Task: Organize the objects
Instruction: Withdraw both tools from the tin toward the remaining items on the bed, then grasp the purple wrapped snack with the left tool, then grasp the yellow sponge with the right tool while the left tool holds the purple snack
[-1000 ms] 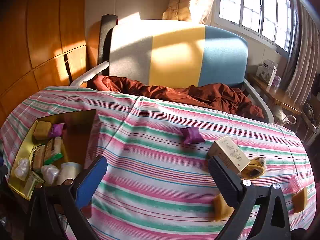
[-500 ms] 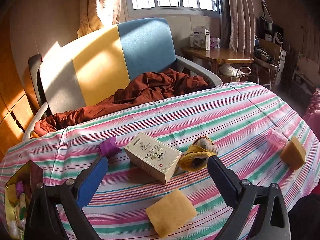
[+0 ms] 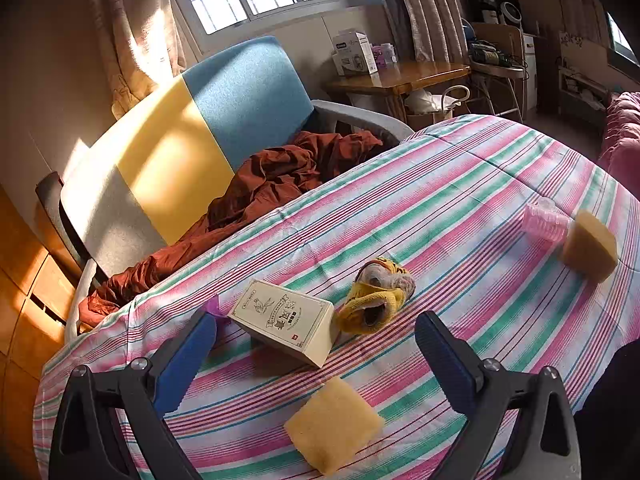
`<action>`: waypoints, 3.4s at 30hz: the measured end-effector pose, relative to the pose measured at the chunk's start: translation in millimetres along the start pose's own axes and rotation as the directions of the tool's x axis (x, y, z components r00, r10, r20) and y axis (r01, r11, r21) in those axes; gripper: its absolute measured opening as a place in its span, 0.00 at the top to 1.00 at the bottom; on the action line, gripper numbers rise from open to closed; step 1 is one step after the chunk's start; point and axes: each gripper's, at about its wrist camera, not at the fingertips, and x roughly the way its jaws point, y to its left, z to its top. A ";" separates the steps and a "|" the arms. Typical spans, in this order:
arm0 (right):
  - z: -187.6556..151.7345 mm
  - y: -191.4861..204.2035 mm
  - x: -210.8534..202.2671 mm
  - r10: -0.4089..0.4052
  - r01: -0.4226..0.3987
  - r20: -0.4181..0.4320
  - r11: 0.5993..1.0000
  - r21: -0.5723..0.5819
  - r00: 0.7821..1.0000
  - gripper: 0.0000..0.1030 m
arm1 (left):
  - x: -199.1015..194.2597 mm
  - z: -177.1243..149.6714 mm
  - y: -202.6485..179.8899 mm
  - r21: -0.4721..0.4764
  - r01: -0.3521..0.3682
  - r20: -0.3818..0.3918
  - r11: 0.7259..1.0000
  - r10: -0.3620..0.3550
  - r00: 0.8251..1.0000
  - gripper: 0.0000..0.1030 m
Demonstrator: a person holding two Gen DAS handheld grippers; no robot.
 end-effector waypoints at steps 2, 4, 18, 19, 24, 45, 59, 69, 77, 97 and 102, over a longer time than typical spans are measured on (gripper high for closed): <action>0.2 -1.2 0.6 0.017 -0.017 -0.011 1.000 0.010 1.000 0.01 | 3.4 5.4 -7.4 0.013 0.017 -0.002 1.000 -0.017 1.000 0.32; 0.7 -1.2 -0.6 0.016 -0.016 -0.009 1.000 0.013 1.000 0.01 | 6.1 11.7 -13.9 0.019 0.038 0.001 0.999 -0.038 0.999 0.32; 7.0 -12.0 -16.0 0.037 -0.039 0.036 0.998 0.057 0.999 0.01 | 77.0 88.0 -62.8 -0.045 0.192 -0.089 0.980 -0.195 0.977 0.32; 7.3 -13.9 -14.8 0.041 -0.043 0.029 0.997 0.066 0.999 0.01 | 86.2 93.9 -66.1 -0.063 0.201 -0.100 0.978 -0.206 0.973 0.32; 5.9 -15.5 -7.9 0.057 -0.056 -0.015 0.996 0.075 0.998 0.01 | 133.8 116.2 -81.6 -0.102 0.190 -0.152 0.976 -0.204 0.967 0.32; 1.4 -15.6 6.7 0.082 -0.075 -0.094 0.994 0.077 0.992 0.01 | 319.6 181.7 -127.3 -0.216 0.126 -0.326 0.968 -0.194 0.925 0.33; 1.3 -14.3 14.2 0.030 -0.025 -0.111 0.999 0.047 0.993 0.02 | 312.8 155.8 -147.1 0.051 0.080 -0.251 0.995 -0.065 0.966 0.50; 3.7 -23.0 16.8 -0.007 0.015 -0.114 0.997 0.071 0.993 0.04 | 231.8 69.0 -152.4 0.117 0.070 -0.142 0.991 -0.053 0.988 0.50; 1.7 -19.7 20.6 -0.021 0.028 -0.134 0.998 0.054 0.991 0.05 | 196.2 28.4 -148.5 0.124 0.092 -0.095 0.988 -0.080 0.992 0.50; -8.6 -15.4 42.3 -0.106 0.103 -0.244 0.994 -0.022 0.964 0.05 | 197.2 25.2 -149.9 0.135 0.084 -0.075 0.987 -0.074 0.994 0.49; -17.0 -9.8 52.7 -0.112 0.094 -0.305 0.993 -0.071 0.946 0.05 | 197.0 25.1 -150.0 0.135 0.084 -0.075 0.987 -0.074 0.994 0.49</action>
